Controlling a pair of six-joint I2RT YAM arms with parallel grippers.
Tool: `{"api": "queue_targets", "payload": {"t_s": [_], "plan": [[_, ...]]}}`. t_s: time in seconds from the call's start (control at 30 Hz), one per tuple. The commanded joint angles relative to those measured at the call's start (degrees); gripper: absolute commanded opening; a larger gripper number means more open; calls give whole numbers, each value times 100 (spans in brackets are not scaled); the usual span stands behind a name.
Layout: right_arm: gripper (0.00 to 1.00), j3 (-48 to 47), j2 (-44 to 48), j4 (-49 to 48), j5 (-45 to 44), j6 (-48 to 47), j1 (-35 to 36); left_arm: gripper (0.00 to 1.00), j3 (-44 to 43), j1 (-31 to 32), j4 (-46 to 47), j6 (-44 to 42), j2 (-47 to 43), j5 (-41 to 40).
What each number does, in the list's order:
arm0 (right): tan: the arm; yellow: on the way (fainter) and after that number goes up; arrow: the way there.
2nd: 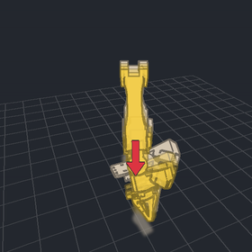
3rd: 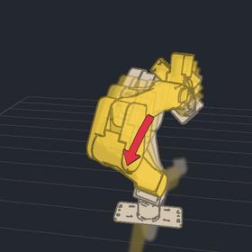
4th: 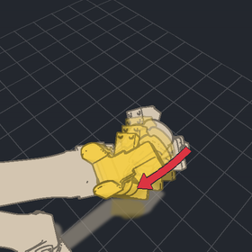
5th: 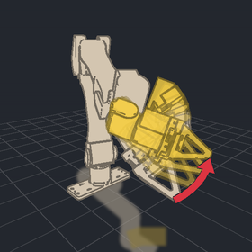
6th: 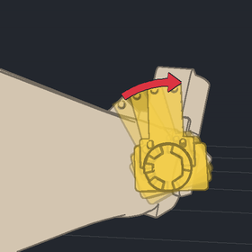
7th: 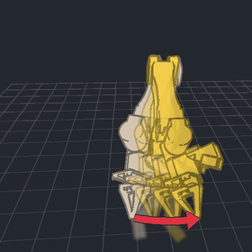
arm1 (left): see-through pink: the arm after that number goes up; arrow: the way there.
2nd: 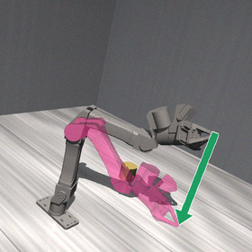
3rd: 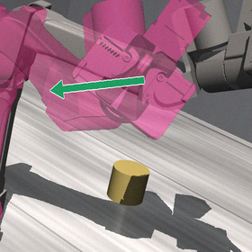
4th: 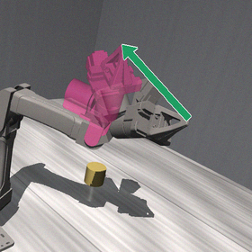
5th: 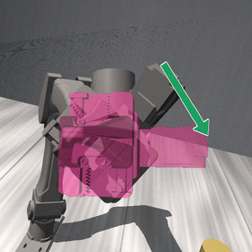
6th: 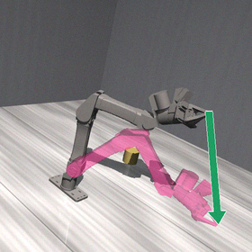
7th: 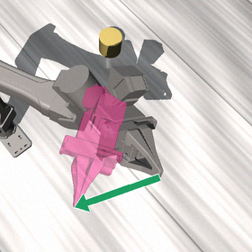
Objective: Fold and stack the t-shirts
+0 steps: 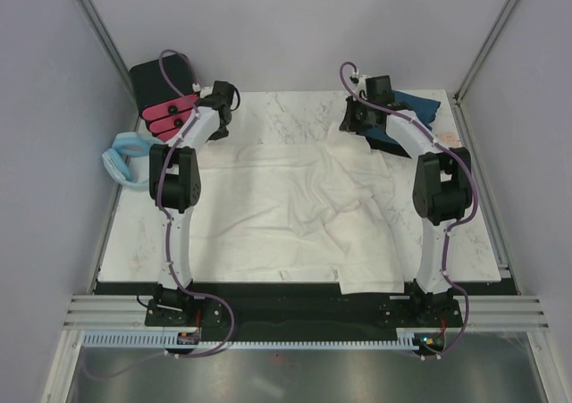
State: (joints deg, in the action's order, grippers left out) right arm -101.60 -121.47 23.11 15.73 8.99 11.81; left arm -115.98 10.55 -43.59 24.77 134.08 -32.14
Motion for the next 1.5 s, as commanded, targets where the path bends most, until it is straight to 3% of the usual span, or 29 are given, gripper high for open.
{"api": "queue_targets", "payload": {"t_s": [0.0, 0.23, 0.47, 1.03, 1.27, 1.47], "plan": [[0, 9, 361, -246, 264, 102, -65, 48, -91, -70, -70, 168, -137, -380], [0, 18, 396, -272, 361, 129, -74, 48, -248, -132, -263, 238, 135, -337], [0, 27, 422, -342, 519, 190, -118, 49, -627, -333, -1081, 660, 540, 85], [0, 18, 396, -378, 598, 261, -171, 48, -803, -431, -1248, 810, 523, 191], [0, 202, 686, -378, 361, 199, -179, 48, 373, -351, -186, 599, -470, 672], [0, 553, 1143, -343, 168, 164, -171, 47, 743, -211, -79, 432, -962, 1060]]}}
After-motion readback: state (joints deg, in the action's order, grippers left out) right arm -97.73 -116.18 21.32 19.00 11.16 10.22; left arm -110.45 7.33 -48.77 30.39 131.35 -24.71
